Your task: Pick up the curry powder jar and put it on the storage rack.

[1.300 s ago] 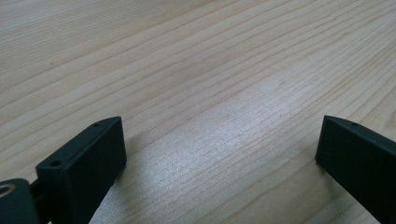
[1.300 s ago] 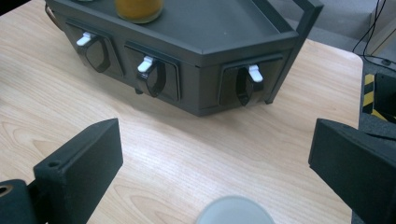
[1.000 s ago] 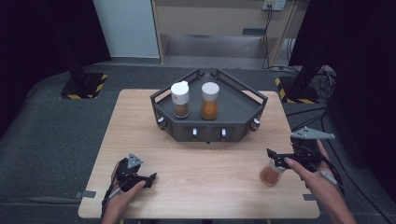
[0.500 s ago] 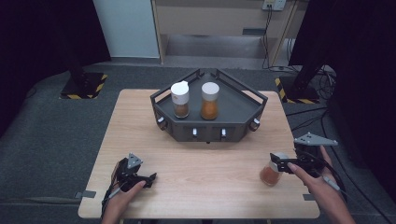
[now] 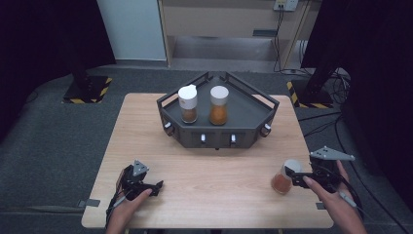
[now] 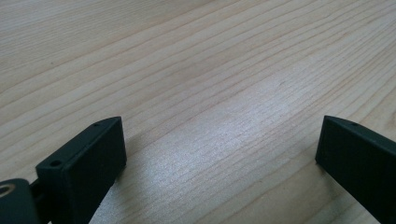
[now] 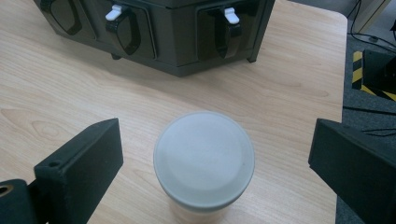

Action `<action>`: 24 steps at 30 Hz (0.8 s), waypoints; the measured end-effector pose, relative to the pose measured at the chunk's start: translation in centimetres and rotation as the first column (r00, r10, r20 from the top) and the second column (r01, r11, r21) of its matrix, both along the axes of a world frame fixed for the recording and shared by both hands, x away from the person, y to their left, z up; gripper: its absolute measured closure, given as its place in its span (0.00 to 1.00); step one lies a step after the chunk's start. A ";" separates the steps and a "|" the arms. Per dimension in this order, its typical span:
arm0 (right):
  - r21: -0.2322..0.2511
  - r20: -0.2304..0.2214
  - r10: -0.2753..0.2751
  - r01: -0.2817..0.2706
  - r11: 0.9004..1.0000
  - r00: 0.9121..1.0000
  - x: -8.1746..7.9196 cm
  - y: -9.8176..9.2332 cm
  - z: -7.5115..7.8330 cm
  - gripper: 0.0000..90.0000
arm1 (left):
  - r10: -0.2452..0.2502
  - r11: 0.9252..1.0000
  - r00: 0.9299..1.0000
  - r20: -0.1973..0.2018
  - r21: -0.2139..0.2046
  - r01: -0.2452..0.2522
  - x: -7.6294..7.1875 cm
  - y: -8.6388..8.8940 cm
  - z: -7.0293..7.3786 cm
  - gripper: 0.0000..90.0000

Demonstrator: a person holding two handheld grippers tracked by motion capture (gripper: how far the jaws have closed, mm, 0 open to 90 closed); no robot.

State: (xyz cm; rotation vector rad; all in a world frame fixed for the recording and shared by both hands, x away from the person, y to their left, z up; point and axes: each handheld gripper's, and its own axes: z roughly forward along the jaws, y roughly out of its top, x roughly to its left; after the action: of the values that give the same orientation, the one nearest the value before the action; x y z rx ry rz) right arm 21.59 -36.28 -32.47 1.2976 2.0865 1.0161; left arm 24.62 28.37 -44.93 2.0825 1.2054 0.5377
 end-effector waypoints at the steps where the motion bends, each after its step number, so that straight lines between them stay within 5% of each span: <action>1: 0.000 -0.001 0.001 -0.001 1.000 1.000 0.0 0.0 -0.1 0.04 | 0.000 1.000 1.000 0.000 0.000 0.000 0.0 0.0 0.0 0.00; 24: 0.002 0.001 -0.032 0.032 0.999 0.999 -1.7 -1.3 -2.7 0.04 | 0.000 1.000 1.000 0.000 0.000 0.000 0.0 0.0 0.0 0.00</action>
State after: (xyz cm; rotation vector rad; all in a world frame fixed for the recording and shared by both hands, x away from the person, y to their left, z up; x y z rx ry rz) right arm 19.90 -37.62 -35.18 1.3263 2.0578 1.0056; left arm 24.62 28.37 -44.93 2.0826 1.2053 0.5374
